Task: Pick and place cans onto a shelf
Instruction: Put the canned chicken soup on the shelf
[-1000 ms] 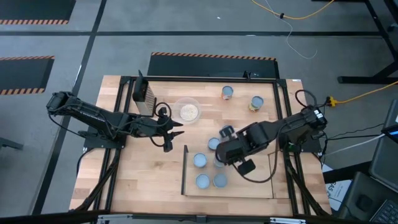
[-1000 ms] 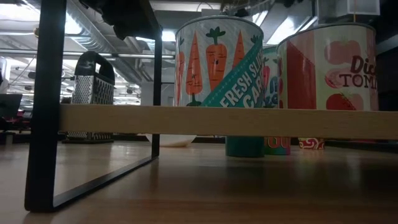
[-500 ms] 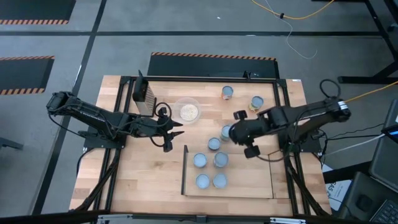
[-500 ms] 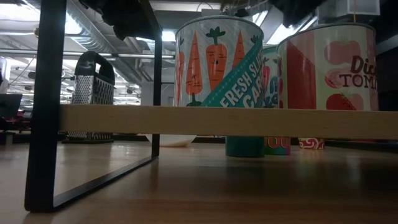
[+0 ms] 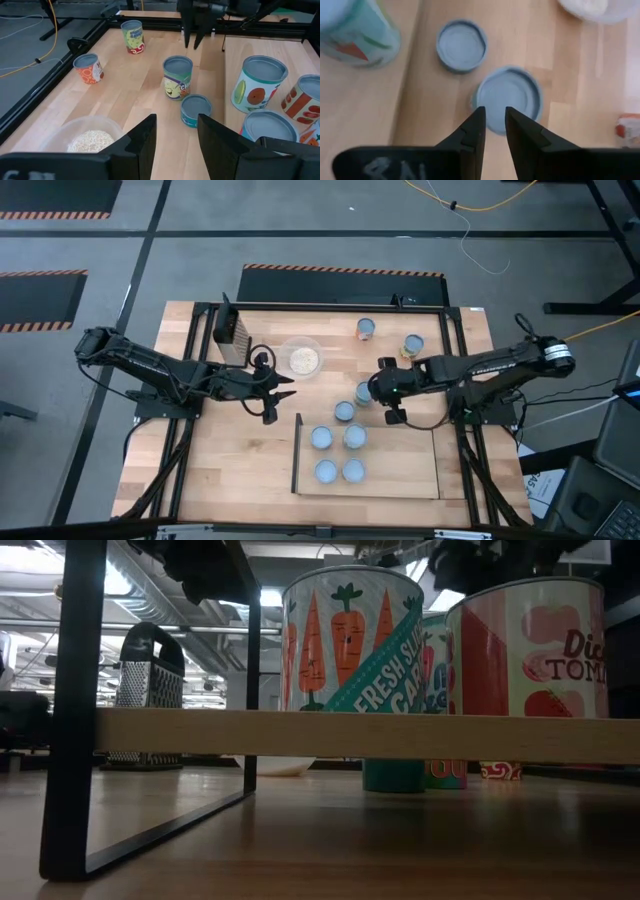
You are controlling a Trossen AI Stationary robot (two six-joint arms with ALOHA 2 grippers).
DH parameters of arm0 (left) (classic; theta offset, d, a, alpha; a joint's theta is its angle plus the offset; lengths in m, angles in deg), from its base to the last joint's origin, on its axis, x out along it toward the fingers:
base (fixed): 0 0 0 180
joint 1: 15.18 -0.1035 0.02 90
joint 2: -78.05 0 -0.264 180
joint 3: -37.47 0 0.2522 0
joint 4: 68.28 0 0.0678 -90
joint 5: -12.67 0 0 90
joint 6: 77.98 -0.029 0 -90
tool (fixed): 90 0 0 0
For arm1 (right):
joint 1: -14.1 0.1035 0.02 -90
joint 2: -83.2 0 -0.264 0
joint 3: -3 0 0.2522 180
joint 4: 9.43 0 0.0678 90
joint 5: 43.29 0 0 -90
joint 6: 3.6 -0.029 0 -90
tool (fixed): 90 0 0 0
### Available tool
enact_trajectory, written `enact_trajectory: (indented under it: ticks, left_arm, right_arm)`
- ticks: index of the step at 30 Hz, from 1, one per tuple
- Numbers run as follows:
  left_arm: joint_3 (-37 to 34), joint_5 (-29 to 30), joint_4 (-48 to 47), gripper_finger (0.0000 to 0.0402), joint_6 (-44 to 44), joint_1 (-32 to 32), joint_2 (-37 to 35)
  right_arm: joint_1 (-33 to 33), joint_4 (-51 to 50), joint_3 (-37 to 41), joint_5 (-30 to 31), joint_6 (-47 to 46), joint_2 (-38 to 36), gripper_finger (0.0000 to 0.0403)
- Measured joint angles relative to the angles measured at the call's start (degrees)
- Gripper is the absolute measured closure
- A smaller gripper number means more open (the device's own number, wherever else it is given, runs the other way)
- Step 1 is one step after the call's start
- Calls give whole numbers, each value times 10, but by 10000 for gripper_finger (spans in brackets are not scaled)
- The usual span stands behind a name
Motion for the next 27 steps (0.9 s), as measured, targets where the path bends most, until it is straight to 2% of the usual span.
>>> enact_trajectory:
  ticks: [7, 18, 27]
  left_arm:
    - [0, 0, 0, 266, 0, 0, 0]
    - [0, 0, -1, 266, 10, 0, 0]
    - [0, 0, -1, 266, 10, 0, 0]
  right_arm:
    - [-14, 65, 42, -38, 0, 0, 324]
    - [-16, 142, 70, -40, 0, 2, 324]
    - [-16, 145, 76, -40, -2, 2, 324]
